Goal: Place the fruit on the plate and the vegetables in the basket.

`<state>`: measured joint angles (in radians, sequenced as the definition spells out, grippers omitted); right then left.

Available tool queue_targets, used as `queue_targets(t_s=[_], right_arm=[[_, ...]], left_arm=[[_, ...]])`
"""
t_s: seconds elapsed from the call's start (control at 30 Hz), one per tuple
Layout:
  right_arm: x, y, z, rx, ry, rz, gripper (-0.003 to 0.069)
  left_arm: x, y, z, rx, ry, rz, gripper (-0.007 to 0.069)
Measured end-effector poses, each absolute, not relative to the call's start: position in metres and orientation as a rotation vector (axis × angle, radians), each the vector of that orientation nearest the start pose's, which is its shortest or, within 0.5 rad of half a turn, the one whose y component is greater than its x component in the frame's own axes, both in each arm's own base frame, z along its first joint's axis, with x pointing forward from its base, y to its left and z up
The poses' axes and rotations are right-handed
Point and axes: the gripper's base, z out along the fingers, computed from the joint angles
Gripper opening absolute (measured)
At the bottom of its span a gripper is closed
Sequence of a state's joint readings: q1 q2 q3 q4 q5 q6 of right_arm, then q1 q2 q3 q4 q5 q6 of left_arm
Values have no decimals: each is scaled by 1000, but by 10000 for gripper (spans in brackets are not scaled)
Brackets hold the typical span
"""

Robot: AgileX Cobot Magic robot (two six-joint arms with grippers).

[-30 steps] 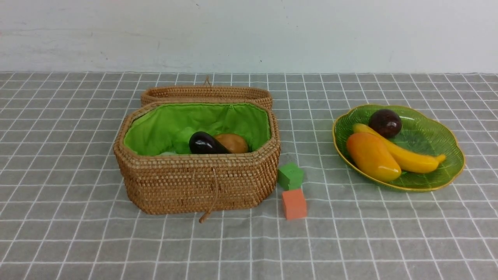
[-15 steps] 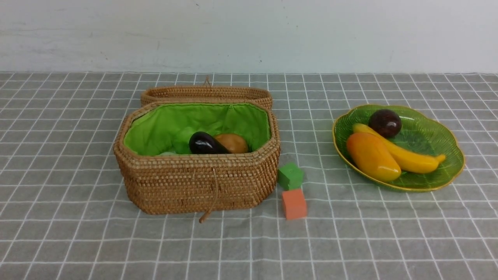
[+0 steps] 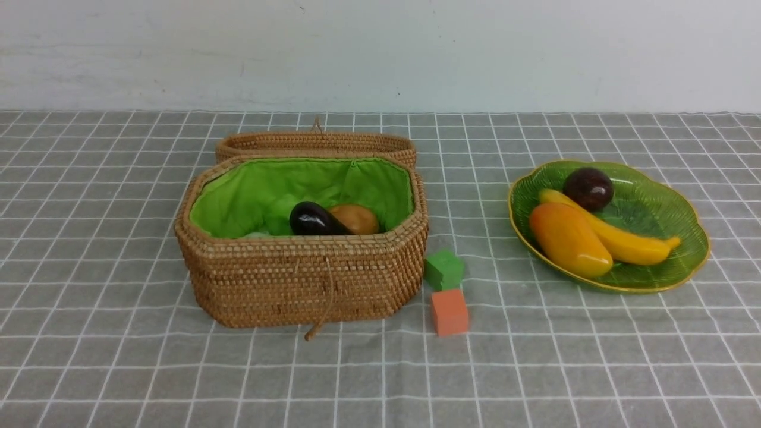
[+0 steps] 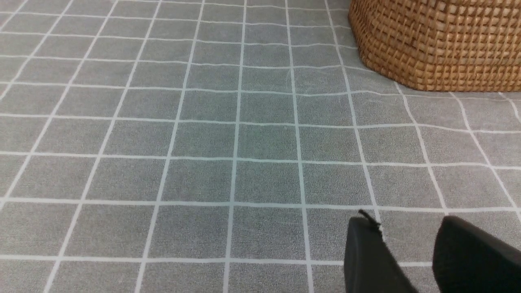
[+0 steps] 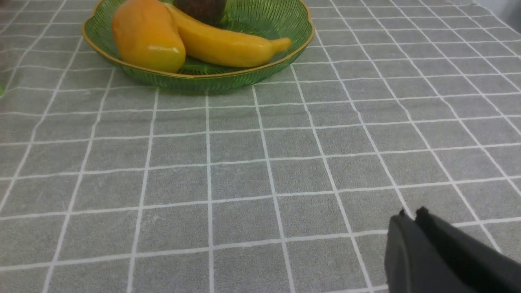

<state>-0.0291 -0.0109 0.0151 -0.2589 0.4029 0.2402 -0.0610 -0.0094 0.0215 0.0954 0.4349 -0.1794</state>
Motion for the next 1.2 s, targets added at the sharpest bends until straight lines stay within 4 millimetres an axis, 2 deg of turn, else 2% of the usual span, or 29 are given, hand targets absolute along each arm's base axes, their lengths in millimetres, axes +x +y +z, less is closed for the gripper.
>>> queue_targets(t_s=[1.2], right_arm=[[51, -11, 174, 77, 1875, -127, 76]], left_arm=[[51, 1, 168, -57, 1928, -64, 239]])
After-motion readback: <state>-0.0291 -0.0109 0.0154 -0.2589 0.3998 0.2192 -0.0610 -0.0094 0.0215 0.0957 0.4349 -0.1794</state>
